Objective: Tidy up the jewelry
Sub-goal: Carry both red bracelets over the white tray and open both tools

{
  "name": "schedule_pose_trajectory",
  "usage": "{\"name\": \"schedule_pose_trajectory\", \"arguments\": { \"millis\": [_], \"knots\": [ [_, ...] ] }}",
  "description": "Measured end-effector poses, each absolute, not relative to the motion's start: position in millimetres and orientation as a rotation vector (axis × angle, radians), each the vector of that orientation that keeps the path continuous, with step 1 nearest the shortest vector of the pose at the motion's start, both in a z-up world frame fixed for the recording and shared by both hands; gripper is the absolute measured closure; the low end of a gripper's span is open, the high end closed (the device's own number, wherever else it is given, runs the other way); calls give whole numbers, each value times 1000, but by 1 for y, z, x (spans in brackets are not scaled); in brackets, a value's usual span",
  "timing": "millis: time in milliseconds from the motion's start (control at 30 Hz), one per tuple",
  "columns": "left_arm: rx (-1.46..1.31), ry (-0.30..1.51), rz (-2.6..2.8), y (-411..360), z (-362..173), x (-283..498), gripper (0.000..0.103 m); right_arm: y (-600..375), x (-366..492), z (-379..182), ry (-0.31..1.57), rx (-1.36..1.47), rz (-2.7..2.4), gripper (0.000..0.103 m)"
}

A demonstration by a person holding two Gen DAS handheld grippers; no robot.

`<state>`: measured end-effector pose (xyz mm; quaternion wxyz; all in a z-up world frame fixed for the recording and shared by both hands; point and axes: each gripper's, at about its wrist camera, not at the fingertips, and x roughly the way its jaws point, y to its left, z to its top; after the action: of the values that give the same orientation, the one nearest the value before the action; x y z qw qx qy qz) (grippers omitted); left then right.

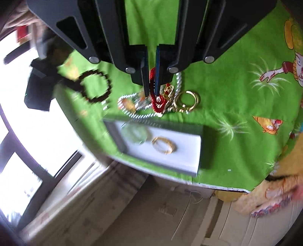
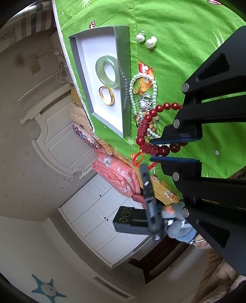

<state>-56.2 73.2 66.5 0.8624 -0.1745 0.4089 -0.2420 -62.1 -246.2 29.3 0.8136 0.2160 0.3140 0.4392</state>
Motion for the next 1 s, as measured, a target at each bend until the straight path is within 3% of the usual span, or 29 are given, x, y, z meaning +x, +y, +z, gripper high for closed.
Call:
{"name": "schedule_pose_trajectory", "arguments": {
  "millis": [400, 1000],
  "knots": [
    [-351, 844, -526, 71, 93, -34, 98, -236, -46, 48, 649, 423, 927, 90],
    [-213, 834, -338, 25, 97, 69, 98, -265, 51, 67, 634, 379, 638, 90]
  ]
}}
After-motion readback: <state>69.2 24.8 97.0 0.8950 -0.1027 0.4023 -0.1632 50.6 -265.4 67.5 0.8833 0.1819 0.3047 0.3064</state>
